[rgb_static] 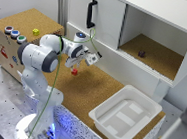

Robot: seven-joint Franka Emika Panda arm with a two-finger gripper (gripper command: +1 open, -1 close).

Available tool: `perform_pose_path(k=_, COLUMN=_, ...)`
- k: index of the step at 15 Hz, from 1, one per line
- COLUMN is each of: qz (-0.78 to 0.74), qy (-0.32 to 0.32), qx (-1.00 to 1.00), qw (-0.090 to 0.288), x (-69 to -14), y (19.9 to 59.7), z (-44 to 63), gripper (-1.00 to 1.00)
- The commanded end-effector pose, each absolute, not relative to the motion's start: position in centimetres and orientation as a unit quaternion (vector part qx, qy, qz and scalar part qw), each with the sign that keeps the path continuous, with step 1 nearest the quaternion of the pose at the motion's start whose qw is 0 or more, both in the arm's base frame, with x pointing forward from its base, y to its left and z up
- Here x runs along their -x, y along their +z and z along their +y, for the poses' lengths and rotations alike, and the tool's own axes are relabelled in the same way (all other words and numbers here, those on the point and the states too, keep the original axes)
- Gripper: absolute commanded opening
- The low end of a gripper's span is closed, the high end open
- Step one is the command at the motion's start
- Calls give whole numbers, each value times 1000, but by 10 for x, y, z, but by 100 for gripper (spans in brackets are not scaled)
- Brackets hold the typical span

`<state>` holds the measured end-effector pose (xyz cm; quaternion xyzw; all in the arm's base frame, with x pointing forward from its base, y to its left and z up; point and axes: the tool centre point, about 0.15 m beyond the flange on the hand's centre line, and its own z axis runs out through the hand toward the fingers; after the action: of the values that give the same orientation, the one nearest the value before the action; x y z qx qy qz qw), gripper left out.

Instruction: Grasp the pink block, then rotate it left

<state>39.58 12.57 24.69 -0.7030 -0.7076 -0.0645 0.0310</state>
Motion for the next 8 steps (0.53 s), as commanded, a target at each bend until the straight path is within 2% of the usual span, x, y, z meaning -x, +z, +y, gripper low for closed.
perform_pose_path(k=1, qz=-704, qy=-33, qx=709, qw=33, x=-402, y=254, z=133, gripper=100)
perform_pose_path(k=6, qz=-704, qy=-33, qx=709, qw=33, x=-402, y=254, z=133, gripper=100)
perform_pose_path(k=7, qz=-706, qy=-64, qx=704, qw=32, x=-396, y=248, z=126, gripper=100)
perform_pose_path(k=8, qz=-676, qy=-66, qx=733, qw=38, x=-399, y=249, z=121, gripper=100)
